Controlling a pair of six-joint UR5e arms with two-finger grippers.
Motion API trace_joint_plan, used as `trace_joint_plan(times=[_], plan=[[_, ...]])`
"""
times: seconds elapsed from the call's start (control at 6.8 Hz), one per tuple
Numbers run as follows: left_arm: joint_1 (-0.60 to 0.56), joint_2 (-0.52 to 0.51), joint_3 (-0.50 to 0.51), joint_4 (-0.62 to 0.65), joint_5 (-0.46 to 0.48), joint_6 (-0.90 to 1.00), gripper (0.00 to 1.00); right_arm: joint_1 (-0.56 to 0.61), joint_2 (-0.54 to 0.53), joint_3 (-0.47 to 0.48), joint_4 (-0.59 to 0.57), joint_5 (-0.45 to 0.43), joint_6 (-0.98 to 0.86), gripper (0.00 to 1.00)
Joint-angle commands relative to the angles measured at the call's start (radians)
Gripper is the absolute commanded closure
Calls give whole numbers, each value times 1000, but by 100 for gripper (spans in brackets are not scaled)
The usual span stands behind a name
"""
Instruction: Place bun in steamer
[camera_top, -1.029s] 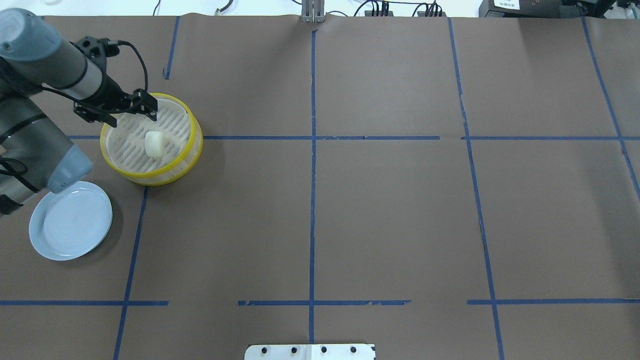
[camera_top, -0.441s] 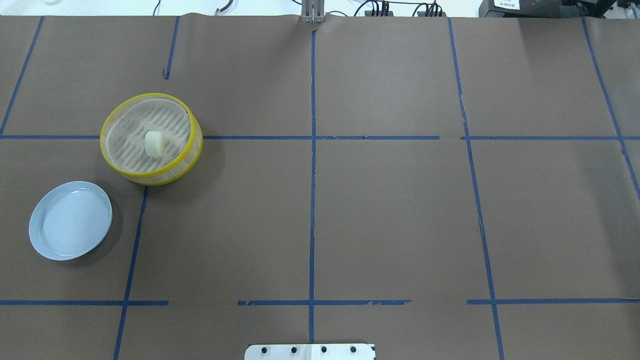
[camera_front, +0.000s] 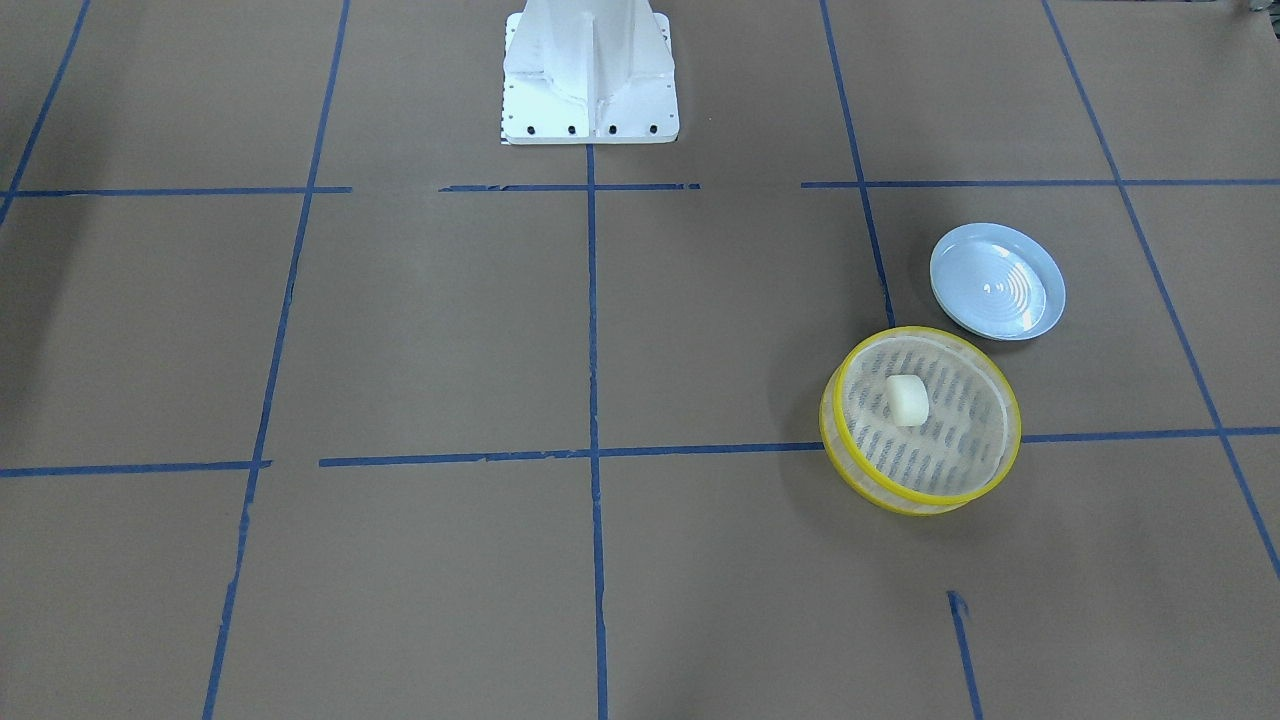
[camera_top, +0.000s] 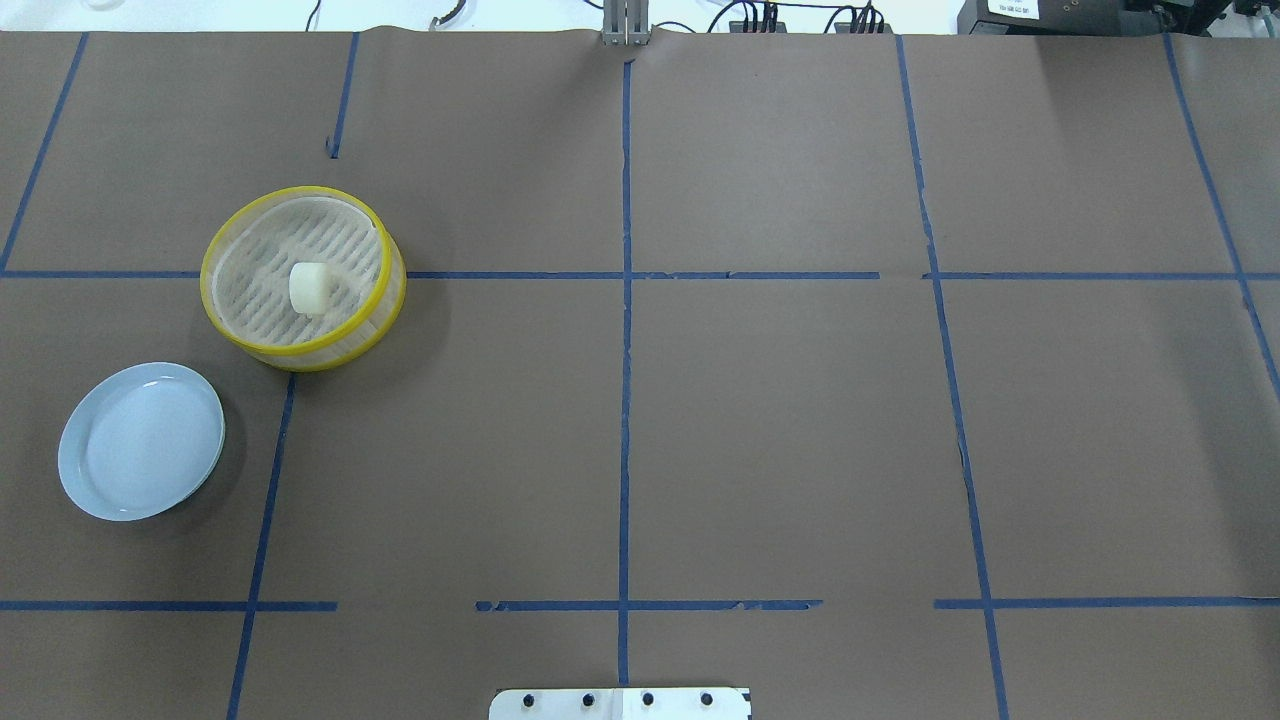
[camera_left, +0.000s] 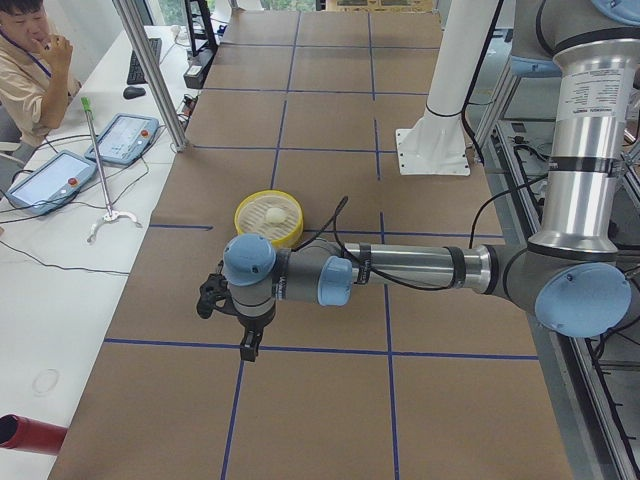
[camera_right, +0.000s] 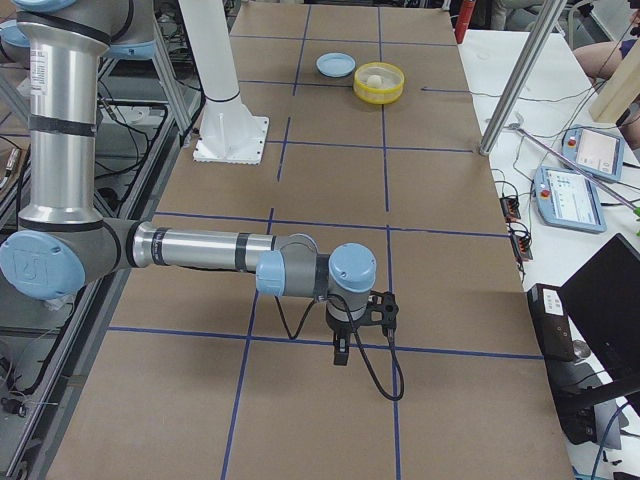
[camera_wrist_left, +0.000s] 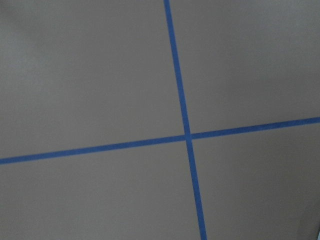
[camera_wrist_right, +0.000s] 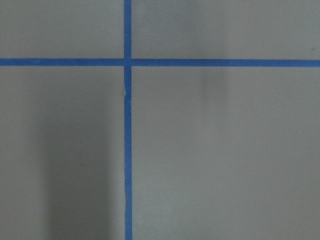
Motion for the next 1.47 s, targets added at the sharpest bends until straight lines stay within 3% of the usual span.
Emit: trace_joint_plan(times=[0.0,0.74,1.32], plan=[[-9,57,-70,82,-4,22,0,0,0,0,0,0,0,0],[-6,136,-106,98,2,29,0,0,0,0,0,0,0,0],[-3,76,-109,96,3,25,0,0,0,0,0,0,0,0]])
